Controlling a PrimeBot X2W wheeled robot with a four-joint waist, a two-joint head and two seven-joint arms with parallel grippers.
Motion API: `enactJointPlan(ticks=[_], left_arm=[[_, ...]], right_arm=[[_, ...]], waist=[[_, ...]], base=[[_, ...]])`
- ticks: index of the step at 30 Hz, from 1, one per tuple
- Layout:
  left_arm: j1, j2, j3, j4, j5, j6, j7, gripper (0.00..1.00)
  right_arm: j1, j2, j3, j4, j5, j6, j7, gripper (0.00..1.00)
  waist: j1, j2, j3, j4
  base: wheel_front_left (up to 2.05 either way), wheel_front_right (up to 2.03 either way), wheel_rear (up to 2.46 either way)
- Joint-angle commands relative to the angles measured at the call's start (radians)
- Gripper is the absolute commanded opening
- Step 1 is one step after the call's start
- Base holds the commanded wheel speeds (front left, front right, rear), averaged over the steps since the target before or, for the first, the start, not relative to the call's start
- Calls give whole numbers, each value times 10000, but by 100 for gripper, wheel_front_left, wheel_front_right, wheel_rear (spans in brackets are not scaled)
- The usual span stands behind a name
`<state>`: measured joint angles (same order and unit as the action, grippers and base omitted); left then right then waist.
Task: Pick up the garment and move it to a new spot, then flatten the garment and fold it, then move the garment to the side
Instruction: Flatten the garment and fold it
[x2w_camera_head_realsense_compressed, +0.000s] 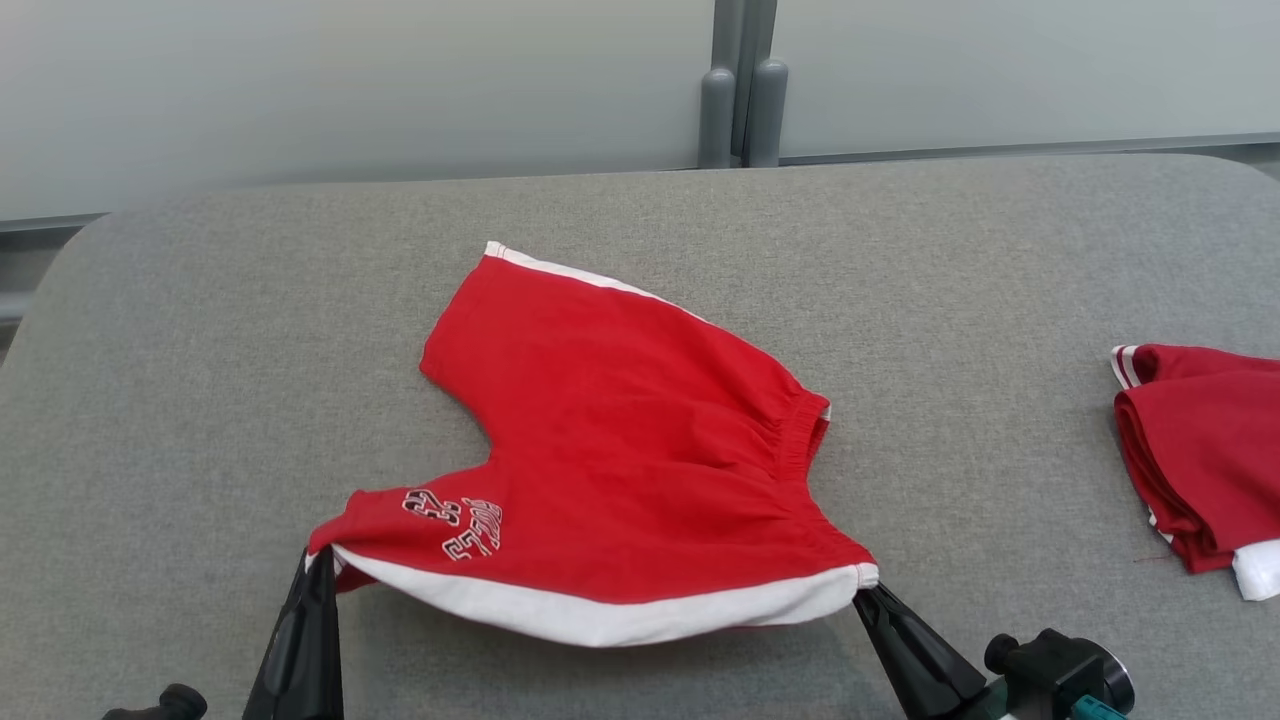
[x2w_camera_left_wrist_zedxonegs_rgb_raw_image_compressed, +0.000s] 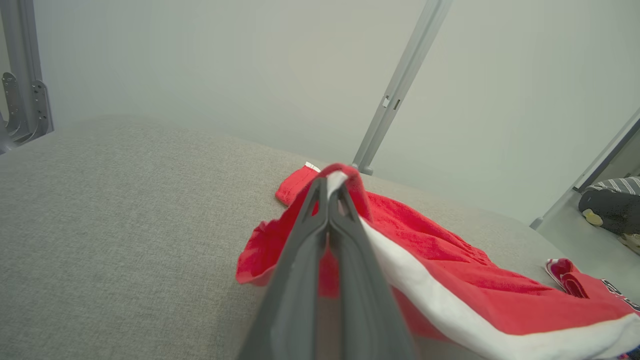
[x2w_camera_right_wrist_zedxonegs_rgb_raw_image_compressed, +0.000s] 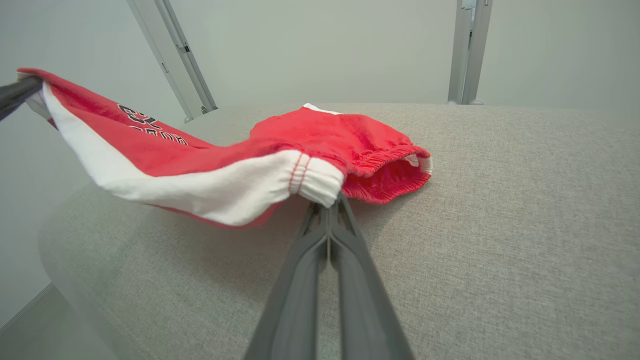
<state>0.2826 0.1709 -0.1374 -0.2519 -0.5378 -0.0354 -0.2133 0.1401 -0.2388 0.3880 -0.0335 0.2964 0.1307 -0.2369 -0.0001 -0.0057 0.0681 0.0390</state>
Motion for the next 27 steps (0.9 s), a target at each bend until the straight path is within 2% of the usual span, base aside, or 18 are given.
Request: enactJointPlan(ticks=[1,8,16,20,27], left_arm=[[118,82,0,31,-74,19,82,0],[-792,201,-112,967,-414,-273,461,0],[-2980,705,-334,2894,-728,-681,1201,0],[-4711,1218,-674,4215,-632,-844,1717,0],[-7079,1984,-1300,5586,-460,-947,2172,0]], right_arm=[[69,-51,44,-1,34,1,24,0],[-378,95,163,478,150,1,-19,0],[-1234,385,-68,1394,297,1,11,0],[-2145,718,-137,2148,365,1,71,0],[-3764,1366,-1,3337,317,1,86,0]], waist=[[1,57,-6,-54],[1,57,0,-116],[1,57,168,-175],[1,57,566,-433],[1,57,1655,-1213]], base=[[0,0,0],[0,0,0],[0,0,0],[0,0,0],[0,0,0]])
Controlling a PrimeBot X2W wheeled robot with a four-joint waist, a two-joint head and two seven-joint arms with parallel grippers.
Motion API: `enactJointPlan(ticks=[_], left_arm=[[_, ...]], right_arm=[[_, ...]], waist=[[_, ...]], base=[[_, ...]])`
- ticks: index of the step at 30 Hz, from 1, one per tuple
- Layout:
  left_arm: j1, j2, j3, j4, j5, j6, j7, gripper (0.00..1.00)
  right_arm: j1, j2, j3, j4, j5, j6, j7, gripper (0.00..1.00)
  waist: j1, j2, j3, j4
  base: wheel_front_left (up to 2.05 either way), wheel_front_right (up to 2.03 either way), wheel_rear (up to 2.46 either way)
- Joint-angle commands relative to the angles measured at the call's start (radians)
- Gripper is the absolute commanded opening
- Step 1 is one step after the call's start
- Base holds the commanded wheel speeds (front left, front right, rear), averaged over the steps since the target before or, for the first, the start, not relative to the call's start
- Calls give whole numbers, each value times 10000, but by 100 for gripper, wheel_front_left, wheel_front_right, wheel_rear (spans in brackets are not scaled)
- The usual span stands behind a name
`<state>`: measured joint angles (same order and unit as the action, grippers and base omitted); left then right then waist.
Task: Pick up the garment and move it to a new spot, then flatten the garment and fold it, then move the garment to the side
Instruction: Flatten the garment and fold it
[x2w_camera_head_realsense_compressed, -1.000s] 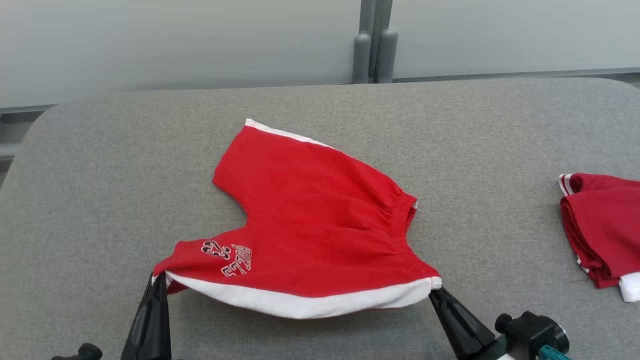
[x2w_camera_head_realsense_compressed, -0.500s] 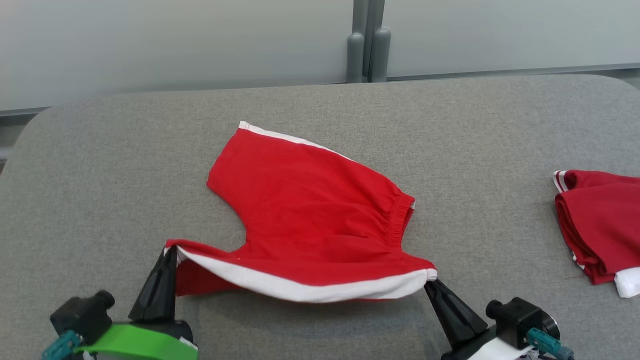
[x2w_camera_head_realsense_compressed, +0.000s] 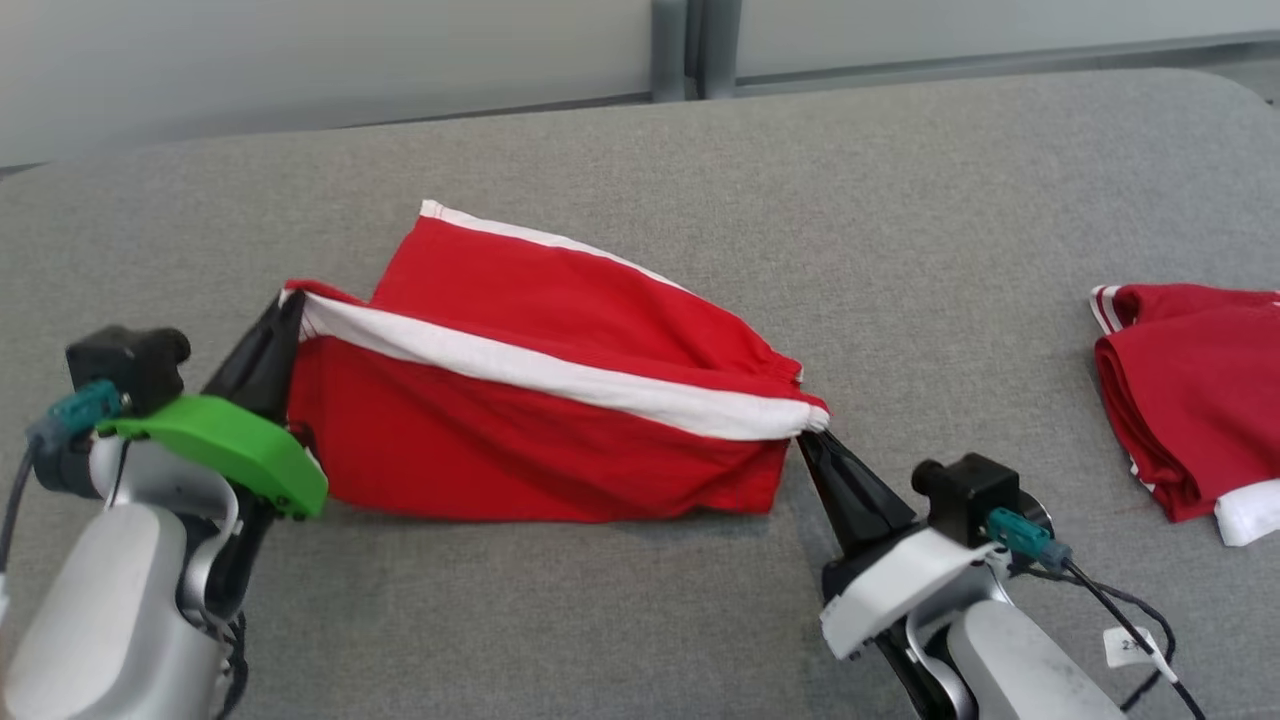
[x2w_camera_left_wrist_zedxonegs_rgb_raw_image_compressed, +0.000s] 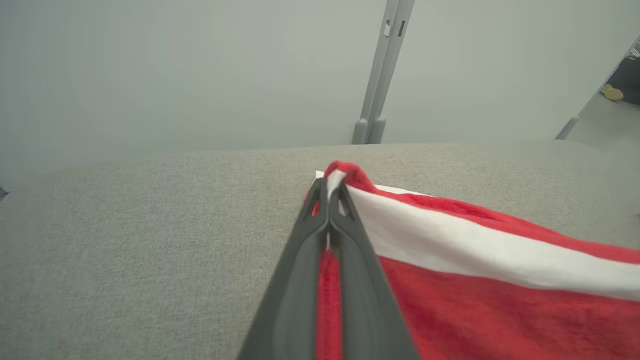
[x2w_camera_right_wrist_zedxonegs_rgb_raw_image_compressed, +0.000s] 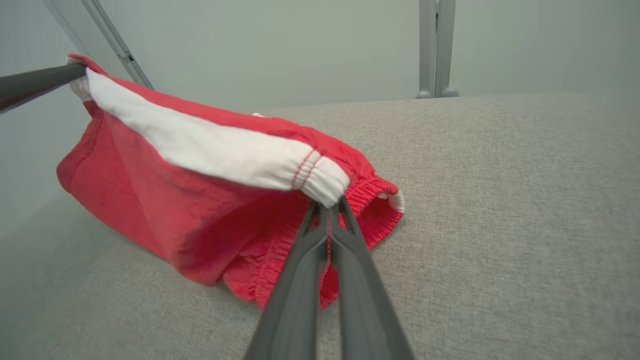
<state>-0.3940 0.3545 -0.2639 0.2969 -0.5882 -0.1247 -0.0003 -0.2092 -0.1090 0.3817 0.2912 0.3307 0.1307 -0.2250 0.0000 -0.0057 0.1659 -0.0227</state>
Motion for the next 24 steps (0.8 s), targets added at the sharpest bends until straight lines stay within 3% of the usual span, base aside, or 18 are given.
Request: enactJointPlan(ticks=[1,7,19,24], left_arm=[[-609,275,-113,253,46,-49,75,0],[-2172,1089,-769,977,-193,-64,606,0],[-3967,1581,-1414,2739,-750,-59,764,0],[-4315,1534,-1719,3229,-870,-60,652,0]], right_arm=[[-509,166,133,263,25,1,-45,0],[-1739,526,399,1113,155,1,-125,0],[-3100,577,1202,2010,1105,1,-317,0],[-3467,578,1479,2262,1361,1,-353,44]], waist=[[0,57,843,-734],[0,57,1874,-1476],[0,57,2747,-2124],[0,57,2831,-2167]], base=[[0,0,0],[0,0,0],[0,0,0],[0,0,0]])
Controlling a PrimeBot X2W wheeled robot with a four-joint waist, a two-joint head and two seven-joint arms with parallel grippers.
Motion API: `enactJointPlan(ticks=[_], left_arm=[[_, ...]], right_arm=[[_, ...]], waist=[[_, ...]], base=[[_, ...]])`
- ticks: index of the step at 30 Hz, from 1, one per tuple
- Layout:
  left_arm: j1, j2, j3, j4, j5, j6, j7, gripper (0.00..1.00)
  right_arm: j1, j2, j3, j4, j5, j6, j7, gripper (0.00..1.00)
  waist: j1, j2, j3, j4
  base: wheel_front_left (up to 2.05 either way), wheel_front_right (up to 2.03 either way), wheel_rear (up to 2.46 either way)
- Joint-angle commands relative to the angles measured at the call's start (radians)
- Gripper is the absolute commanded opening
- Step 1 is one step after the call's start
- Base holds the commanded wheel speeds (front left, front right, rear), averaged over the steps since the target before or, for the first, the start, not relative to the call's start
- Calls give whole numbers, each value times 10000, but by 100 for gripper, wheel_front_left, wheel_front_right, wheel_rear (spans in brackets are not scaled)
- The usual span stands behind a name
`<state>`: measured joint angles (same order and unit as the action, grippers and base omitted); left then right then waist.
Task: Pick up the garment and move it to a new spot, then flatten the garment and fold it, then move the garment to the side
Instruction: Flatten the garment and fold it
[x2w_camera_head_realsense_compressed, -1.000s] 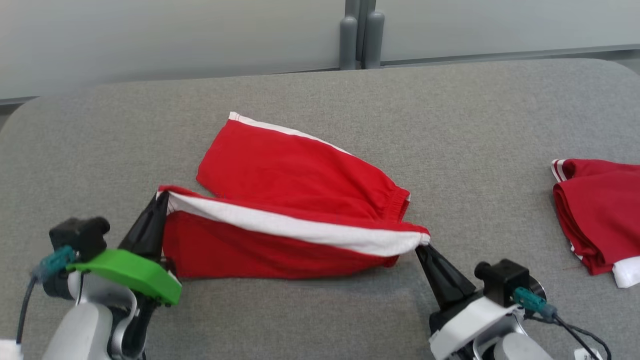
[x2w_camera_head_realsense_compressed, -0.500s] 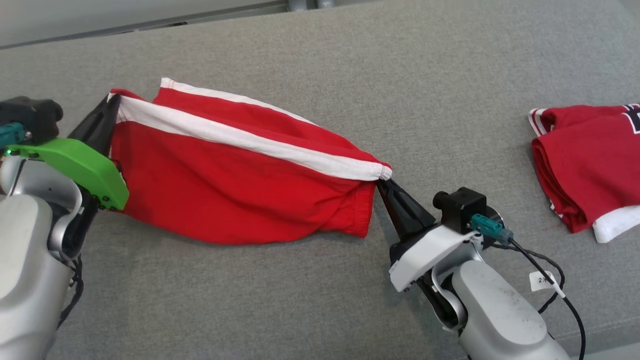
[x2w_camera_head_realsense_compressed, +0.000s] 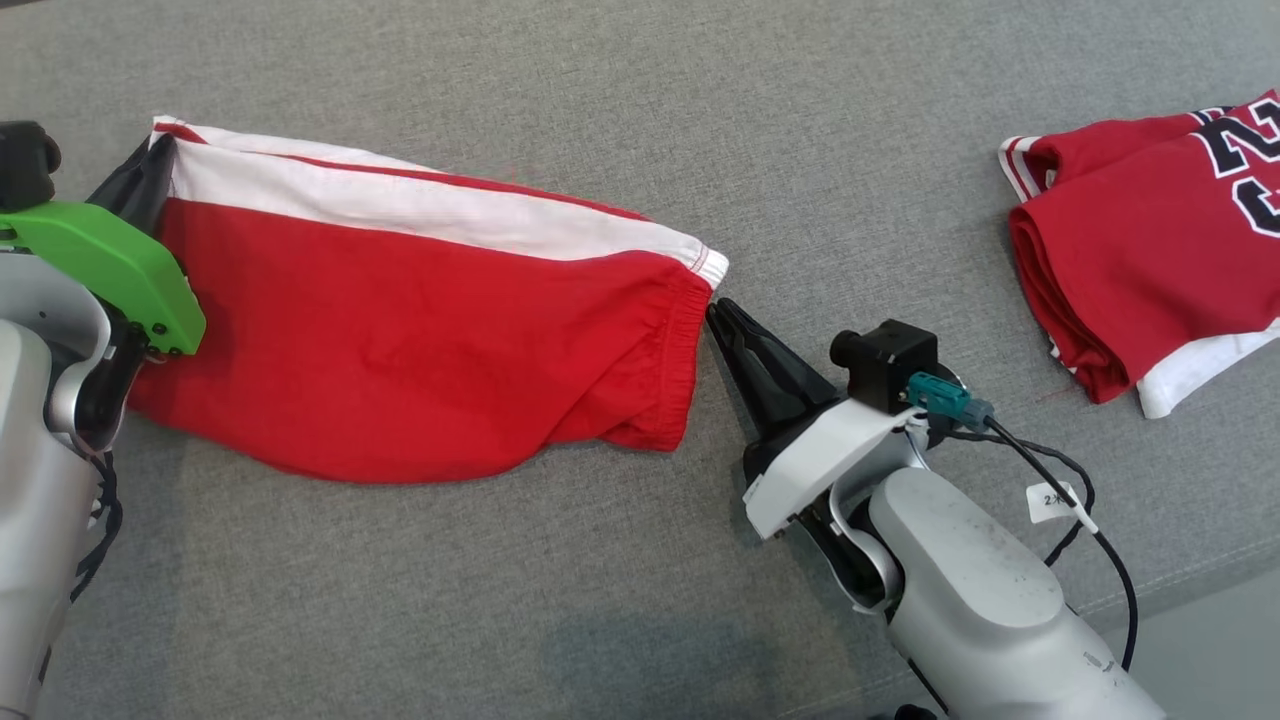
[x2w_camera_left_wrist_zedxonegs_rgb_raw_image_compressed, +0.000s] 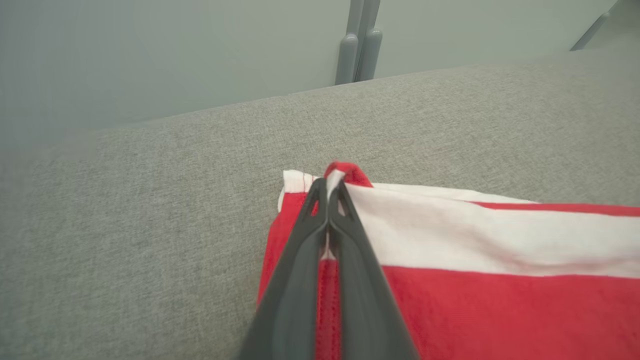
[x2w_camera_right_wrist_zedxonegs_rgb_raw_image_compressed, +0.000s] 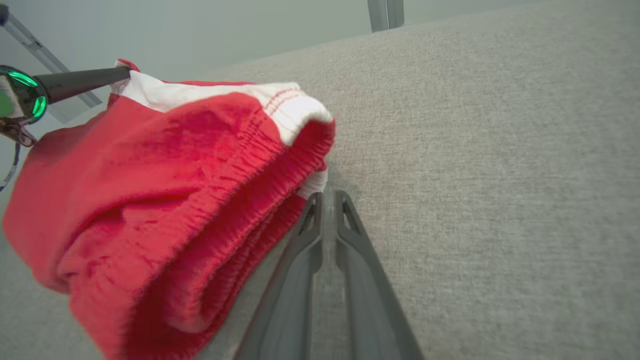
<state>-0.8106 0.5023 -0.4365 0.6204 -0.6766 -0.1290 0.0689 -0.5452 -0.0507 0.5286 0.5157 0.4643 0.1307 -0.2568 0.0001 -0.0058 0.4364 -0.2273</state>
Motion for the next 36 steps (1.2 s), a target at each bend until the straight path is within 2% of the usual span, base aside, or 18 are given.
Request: enactJointPlan(ticks=[1,2,3,4,5,6,15,26,32,36], left_arm=[[-214,33,-48,80,-34,-18,-90,0],[-277,10,-98,150,-74,-18,-110,15],[-331,-2,-148,200,-99,-18,-139,32],[-387,5,-202,242,-144,-18,-184,45],[-432,18,-242,277,-188,-18,-217,82],[-457,26,-302,303,-234,-18,-258,100],[-269,411,-521,-61,-814,-19,-537,100],[960,871,-311,-750,-1565,43,-808,100],[1739,831,-336,-1112,-1839,128,-696,100],[2287,566,-397,-1340,-2019,254,-786,100]], right_arm=[[-148,-4,50,31,48,1,-49,66],[-169,-4,75,32,69,1,-62,100],[-165,-4,90,-1,77,1,-74,100],[-155,-4,118,-87,61,1,-84,100],[-118,-4,104,-171,24,1,-86,100],[-47,-4,93,-270,-41,1,-92,100],[977,-12,-638,-1649,-849,1,-90,100],[2406,-12,-2200,-3150,-1642,1,465,100],[2894,-10,-2497,-3643,-1748,1,712,100],[3182,-11,-2692,-3959,-1794,1,853,100]], waist=[[-1,58,130,-108],[-1,58,127,-92],[-1,58,118,-73],[-1,58,105,-53],[-1,58,80,-33],[-1,58,45,-10],[-1,58,-503,164],[-1,58,-1611,545],[-1,58,-1836,689],[-1,58,-1829,754]], base=[[0,0,0],[0,0,0],[0,0,0],[0,0,0],[0,0,0],[0,0,0],[0,0,0],[0,0,0],[0,0,0],[0,0,0]])
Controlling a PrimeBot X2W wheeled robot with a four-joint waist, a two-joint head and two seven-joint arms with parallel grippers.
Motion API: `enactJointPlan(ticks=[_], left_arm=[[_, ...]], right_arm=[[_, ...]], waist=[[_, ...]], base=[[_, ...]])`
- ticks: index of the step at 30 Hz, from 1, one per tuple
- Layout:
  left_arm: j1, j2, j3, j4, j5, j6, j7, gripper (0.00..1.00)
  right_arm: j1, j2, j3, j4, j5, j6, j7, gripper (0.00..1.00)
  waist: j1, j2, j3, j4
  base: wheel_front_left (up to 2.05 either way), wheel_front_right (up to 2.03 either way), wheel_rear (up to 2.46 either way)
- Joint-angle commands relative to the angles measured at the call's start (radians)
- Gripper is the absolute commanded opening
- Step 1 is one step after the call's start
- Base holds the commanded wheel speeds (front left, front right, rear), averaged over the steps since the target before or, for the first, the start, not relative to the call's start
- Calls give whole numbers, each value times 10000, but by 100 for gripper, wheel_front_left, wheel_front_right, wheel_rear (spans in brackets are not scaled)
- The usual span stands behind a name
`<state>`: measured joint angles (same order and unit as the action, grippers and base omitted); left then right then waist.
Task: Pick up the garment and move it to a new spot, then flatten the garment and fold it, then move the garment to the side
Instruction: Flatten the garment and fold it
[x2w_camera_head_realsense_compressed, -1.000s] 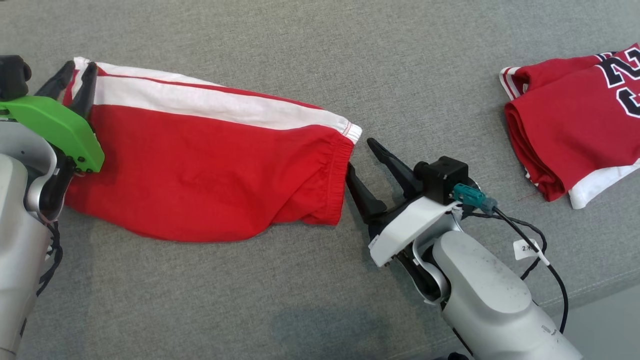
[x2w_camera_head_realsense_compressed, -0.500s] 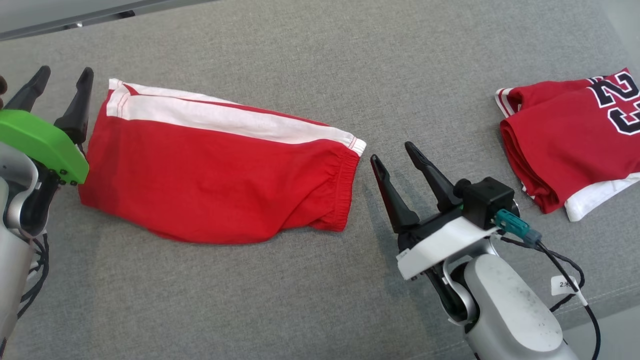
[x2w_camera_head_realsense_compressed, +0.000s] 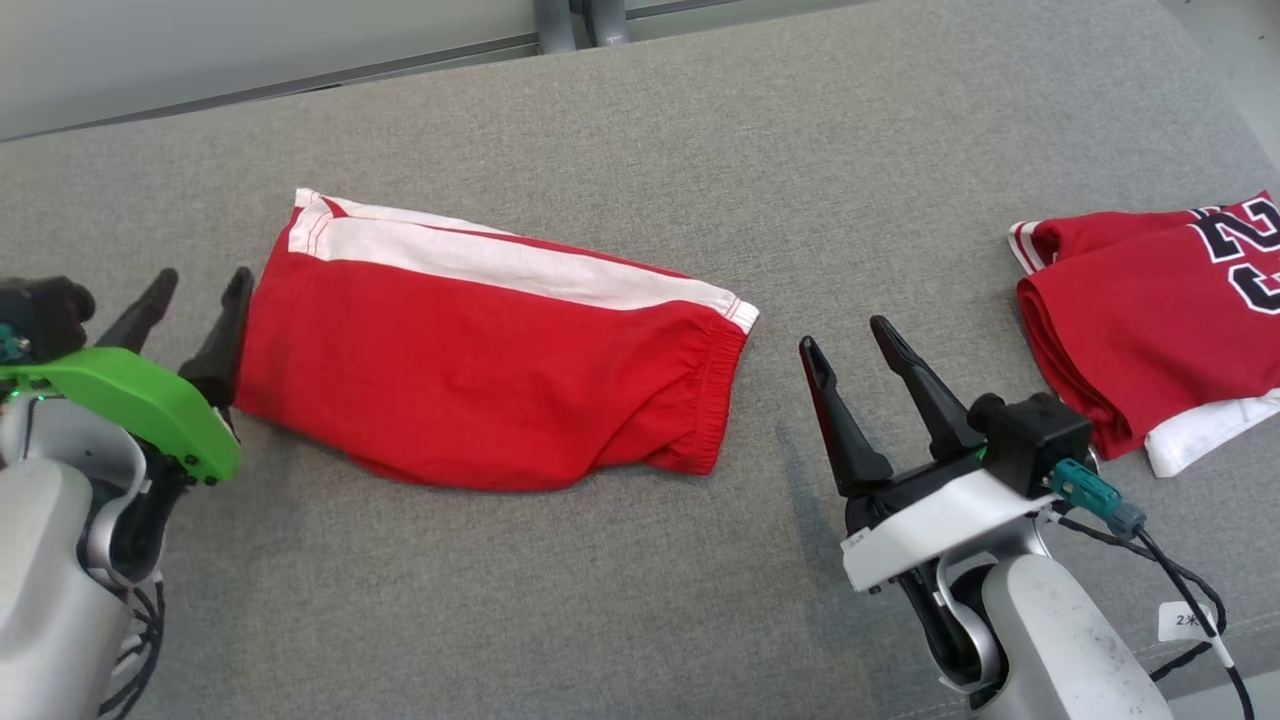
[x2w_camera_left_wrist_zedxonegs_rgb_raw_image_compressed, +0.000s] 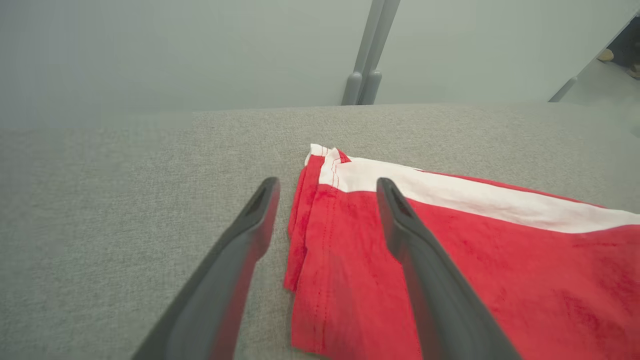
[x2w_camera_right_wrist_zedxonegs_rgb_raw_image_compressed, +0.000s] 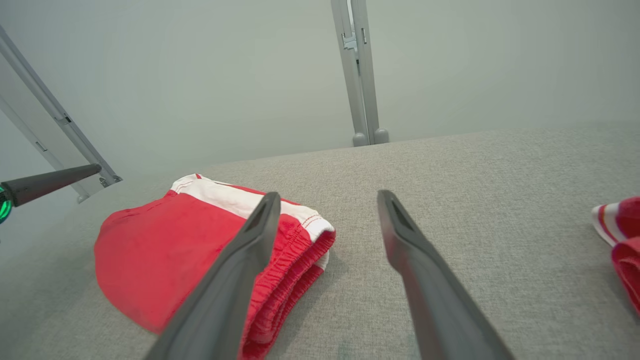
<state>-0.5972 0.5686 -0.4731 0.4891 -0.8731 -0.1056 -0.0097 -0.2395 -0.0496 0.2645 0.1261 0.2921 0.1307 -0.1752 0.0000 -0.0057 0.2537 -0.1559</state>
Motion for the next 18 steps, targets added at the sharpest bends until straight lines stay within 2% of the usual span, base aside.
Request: enactJointPlan(ticks=[1,9,14,18], left_arm=[[245,-150,-74,-70,-49,56,3,100],[331,-546,-391,381,36,219,124,100],[37,-586,-409,1193,62,436,248,100],[-200,-554,-476,1867,143,426,342,100]], right_arm=[[175,-21,-101,-147,-82,1,71,100],[328,-21,-265,-756,-257,1,312,100],[321,-20,-148,-901,-248,1,382,100],[296,-20,-62,-896,-209,1,342,100]], waist=[[0,57,29,51],[0,57,327,-79],[0,57,443,-307],[0,57,555,-528]], base=[[0,0,0],[0,0,0],[0,0,0],[0,0,0]])
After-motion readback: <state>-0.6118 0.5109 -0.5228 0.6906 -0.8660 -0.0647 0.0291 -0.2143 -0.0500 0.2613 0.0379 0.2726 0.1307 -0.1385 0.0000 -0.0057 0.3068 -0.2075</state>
